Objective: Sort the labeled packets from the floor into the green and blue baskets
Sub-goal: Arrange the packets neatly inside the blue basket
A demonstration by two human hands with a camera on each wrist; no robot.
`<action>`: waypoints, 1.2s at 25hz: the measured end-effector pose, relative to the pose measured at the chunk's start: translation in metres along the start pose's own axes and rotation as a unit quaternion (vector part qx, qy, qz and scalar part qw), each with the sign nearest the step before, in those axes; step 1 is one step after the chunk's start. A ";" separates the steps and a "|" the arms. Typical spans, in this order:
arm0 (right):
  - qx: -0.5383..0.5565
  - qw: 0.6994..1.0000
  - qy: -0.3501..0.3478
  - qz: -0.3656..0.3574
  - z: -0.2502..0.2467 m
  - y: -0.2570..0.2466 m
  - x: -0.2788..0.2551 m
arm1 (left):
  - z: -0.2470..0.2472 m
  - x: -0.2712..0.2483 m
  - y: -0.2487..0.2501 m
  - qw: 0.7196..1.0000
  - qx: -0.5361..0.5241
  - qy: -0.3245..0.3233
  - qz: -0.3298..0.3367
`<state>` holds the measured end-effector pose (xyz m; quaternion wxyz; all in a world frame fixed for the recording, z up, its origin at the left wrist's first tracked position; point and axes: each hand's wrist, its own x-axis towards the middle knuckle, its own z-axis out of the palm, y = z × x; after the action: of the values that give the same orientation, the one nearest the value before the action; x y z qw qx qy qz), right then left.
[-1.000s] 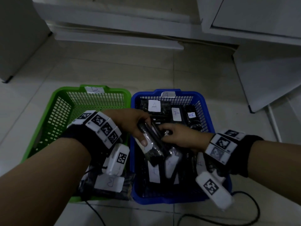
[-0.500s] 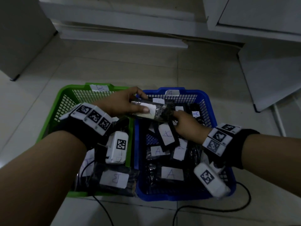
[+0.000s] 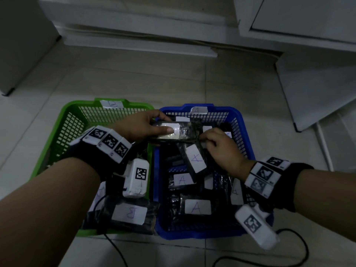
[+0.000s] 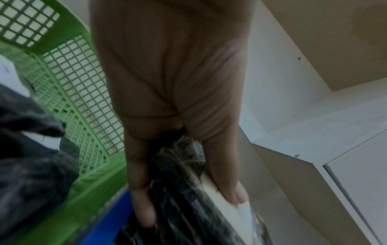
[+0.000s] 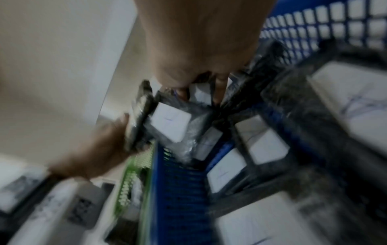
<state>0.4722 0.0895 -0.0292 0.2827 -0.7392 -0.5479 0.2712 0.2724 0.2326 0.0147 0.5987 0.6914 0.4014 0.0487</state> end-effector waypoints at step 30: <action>-0.246 0.933 -0.229 -0.127 -0.002 0.013 -0.006 | 0.019 0.020 -0.013 0.981 0.006 0.191 0.022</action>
<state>0.4802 0.0803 -0.0367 -0.0091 -0.6276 -0.7367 0.2516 0.2902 0.2288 -0.0097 0.5053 0.6816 0.4938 0.1905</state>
